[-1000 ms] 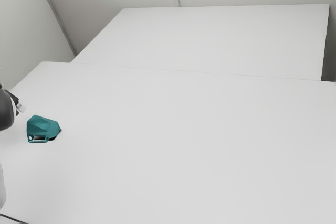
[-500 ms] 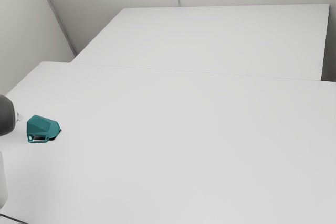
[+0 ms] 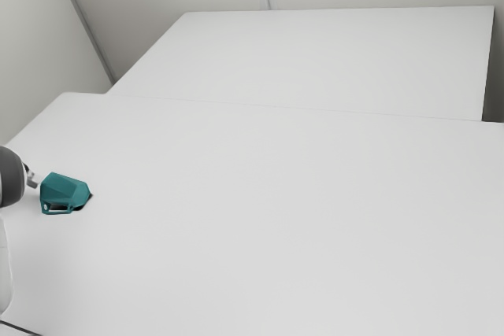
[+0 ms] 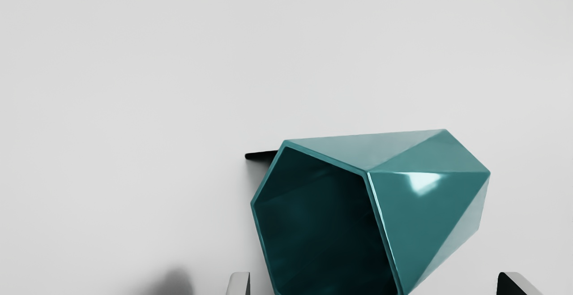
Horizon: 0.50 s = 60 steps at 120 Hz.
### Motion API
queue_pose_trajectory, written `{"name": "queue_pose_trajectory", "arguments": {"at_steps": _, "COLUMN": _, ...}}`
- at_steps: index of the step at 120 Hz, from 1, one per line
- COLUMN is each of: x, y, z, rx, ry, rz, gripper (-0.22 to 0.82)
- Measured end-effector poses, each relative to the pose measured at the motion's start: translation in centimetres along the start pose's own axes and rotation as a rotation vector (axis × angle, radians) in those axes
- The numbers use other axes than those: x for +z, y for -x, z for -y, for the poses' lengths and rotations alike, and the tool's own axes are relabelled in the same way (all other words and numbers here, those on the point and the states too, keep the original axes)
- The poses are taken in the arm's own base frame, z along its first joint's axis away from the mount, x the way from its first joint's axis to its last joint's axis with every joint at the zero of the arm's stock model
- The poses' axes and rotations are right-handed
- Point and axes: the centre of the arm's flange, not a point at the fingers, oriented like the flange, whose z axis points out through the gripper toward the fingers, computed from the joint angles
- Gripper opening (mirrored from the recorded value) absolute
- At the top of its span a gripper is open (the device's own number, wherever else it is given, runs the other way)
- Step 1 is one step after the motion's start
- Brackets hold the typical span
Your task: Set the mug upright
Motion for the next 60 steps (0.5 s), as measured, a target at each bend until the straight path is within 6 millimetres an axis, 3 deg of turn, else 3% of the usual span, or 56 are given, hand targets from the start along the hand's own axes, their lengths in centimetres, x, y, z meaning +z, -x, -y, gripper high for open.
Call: {"name": "queue_pose_trajectory", "arguments": {"at_steps": 60, "x": 1.8, "y": 0.7, "z": -0.2, "rx": 0.001, "ry": 0.116, "rz": -0.076, "gripper": 0.60}}
